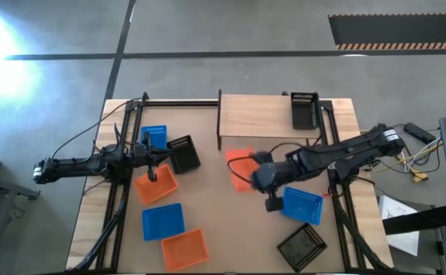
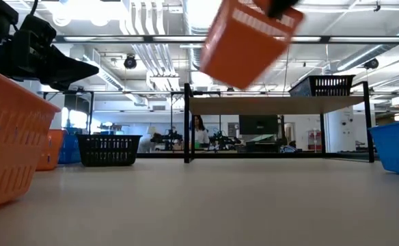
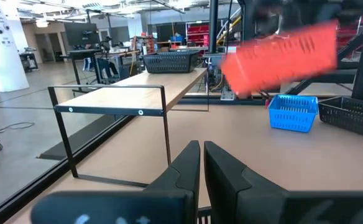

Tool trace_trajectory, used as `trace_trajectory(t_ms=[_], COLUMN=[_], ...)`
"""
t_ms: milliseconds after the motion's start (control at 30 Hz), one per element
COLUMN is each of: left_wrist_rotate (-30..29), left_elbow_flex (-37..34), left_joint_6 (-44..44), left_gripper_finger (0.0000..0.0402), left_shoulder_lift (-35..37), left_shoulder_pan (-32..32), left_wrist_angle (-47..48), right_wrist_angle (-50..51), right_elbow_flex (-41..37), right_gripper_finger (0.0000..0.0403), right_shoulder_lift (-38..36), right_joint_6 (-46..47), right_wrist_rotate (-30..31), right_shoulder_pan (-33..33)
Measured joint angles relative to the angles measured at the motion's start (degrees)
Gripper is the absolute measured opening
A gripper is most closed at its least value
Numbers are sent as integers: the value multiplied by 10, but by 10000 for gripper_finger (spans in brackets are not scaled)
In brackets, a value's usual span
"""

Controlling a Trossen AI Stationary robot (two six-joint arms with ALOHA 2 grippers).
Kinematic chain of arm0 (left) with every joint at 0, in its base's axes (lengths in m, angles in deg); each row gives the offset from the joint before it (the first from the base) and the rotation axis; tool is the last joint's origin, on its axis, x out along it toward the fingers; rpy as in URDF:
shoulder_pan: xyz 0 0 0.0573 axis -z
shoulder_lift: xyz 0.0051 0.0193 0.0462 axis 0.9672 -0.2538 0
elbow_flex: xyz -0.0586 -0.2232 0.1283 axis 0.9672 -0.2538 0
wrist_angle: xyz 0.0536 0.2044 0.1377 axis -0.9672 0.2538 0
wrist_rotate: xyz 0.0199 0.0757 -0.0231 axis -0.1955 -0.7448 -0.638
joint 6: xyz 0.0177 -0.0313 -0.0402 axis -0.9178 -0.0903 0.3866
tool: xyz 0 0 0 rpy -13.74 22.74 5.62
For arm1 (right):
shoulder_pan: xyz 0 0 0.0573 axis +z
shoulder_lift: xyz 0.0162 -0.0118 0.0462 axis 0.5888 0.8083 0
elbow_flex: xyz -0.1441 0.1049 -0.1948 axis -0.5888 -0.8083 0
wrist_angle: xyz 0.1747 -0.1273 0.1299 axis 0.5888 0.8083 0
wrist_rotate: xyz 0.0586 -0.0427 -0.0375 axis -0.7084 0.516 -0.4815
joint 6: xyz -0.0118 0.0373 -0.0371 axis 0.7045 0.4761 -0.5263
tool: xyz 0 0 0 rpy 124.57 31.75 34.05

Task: Stack baskets on shelf by color
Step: Put the top right orange bin on the shelf

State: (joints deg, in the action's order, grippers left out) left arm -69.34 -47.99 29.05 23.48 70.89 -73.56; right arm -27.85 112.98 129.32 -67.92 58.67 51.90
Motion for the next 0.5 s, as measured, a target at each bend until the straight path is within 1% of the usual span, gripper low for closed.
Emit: trace_trajectory(t_ms=[100,167,200,300,367,433,500], left_wrist_rotate=[0,0,0,0,0,0,0], left_elbow_flex=[0,0,0,0,0,0,0], left_joint_6=[0,0,0,0,0,0,0], left_gripper_finger=[6,6,6,6,6,6,6], left_shoulder_lift=[0,0,0,0,0,0,0], left_shoulder_pan=[0,0,0,0,0,0,0], left_wrist_angle=[0,0,0,0,0,0,0], right_wrist_angle=[42,83,105,171,196,192,187], right_elbow_flex=[35,45,45,41,32,19,6], right_gripper_finger=[9,9,9,9,9,9,9], right_shoulder_lift=[-2,-7,-11,-18,-24,-31,-36], right_joint_6=[-77,-119,-136,-170,-185,-206,-233], right_wrist_rotate=[88,123,128,126,124,98,50], right_shoulder_pan=[-18,-45,-65,-140,-195,-251,-302])
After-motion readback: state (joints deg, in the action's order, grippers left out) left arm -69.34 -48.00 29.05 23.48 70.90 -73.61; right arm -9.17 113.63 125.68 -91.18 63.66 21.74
